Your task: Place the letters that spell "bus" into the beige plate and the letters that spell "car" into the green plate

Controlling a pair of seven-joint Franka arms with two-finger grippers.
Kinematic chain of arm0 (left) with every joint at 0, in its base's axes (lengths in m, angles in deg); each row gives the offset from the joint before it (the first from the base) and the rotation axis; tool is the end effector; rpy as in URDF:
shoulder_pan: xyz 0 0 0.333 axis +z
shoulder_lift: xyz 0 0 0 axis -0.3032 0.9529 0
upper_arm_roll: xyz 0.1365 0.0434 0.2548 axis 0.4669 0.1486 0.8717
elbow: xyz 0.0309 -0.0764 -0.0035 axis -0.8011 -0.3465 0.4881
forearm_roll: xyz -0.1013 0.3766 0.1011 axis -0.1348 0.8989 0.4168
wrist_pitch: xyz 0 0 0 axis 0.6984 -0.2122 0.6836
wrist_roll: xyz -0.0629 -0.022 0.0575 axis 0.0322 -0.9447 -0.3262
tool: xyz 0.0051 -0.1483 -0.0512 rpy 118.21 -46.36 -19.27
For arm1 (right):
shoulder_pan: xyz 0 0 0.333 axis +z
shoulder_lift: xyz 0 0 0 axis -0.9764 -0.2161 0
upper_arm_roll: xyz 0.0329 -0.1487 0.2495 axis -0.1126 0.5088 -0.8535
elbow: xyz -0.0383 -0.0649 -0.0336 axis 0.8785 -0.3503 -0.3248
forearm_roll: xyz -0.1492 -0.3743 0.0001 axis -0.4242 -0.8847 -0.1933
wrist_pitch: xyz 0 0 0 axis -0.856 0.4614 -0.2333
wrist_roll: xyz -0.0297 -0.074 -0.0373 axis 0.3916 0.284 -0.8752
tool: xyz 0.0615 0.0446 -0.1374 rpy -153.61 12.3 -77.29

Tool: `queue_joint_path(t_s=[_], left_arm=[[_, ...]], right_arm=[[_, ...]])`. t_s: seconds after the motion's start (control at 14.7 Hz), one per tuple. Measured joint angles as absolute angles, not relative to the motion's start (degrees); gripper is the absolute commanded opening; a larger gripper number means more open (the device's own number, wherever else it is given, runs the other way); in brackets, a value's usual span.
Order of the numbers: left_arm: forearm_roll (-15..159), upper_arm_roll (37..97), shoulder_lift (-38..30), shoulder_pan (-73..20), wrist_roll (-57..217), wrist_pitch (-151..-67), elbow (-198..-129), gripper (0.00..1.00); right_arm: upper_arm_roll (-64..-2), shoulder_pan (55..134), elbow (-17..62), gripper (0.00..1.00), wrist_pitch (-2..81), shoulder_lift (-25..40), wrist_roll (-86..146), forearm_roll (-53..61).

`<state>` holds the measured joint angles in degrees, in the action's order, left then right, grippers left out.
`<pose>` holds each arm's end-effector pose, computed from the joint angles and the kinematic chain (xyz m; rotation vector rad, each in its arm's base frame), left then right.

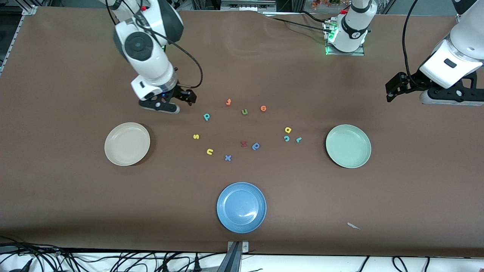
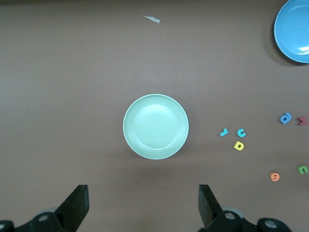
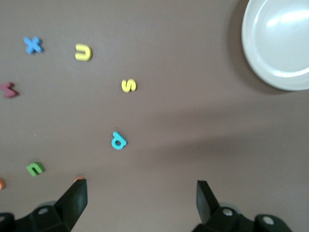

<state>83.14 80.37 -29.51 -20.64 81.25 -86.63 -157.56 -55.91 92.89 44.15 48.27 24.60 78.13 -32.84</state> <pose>0.5684 -0.0710 0.5325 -3.1108 0.0718 -0.0541 0.4701 0.3034 0.2818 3.1249 -0.2891 -0.1026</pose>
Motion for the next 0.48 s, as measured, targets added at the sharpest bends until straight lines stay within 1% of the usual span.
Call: queue_joint_path(t_s=[0.27, 0.48], left_arm=[[83.0, 80.2, -27.9, -21.2, 81.2, -86.4, -157.6, 1.00], [83.0, 79.5, -24.3, -21.8, 81.3, -85.0, -157.7, 1.00]], right_arm=[[-56.7, 94.6, 48.2, 1.00, 58.2, 21.5, 82.1, -32.9], [-56.8, 97.1, 48.9, 1.00, 62.8, 17.6, 83.9, -33.3]])
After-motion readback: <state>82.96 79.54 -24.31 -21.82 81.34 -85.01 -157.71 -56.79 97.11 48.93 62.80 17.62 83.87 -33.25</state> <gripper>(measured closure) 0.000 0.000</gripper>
